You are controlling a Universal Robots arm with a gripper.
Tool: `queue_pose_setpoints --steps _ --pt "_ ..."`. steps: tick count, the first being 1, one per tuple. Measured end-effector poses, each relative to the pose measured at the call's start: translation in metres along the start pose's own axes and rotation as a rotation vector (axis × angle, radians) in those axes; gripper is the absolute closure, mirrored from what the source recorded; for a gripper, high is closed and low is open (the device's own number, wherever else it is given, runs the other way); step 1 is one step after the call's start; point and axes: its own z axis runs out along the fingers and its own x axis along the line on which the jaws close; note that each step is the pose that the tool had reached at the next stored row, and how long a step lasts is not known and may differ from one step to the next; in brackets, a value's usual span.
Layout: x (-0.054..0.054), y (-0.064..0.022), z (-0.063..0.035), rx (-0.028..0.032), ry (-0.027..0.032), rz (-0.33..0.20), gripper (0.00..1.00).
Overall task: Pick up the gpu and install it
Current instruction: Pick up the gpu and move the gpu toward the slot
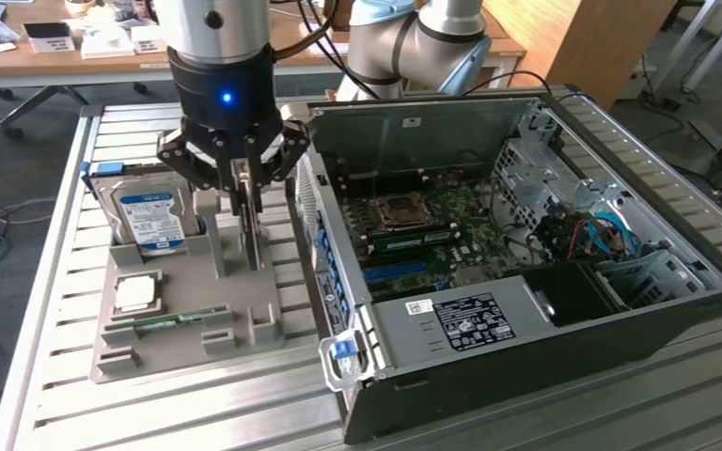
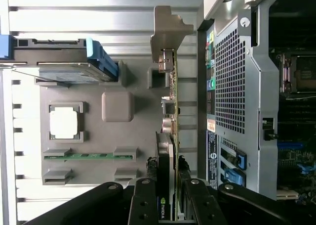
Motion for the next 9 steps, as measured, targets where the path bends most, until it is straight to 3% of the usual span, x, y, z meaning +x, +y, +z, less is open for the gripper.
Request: queue_pose_setpoints --steps 9 --pt "0.000 0.0007 -0.0159 0.0000 0.0000 0.000 0.73"
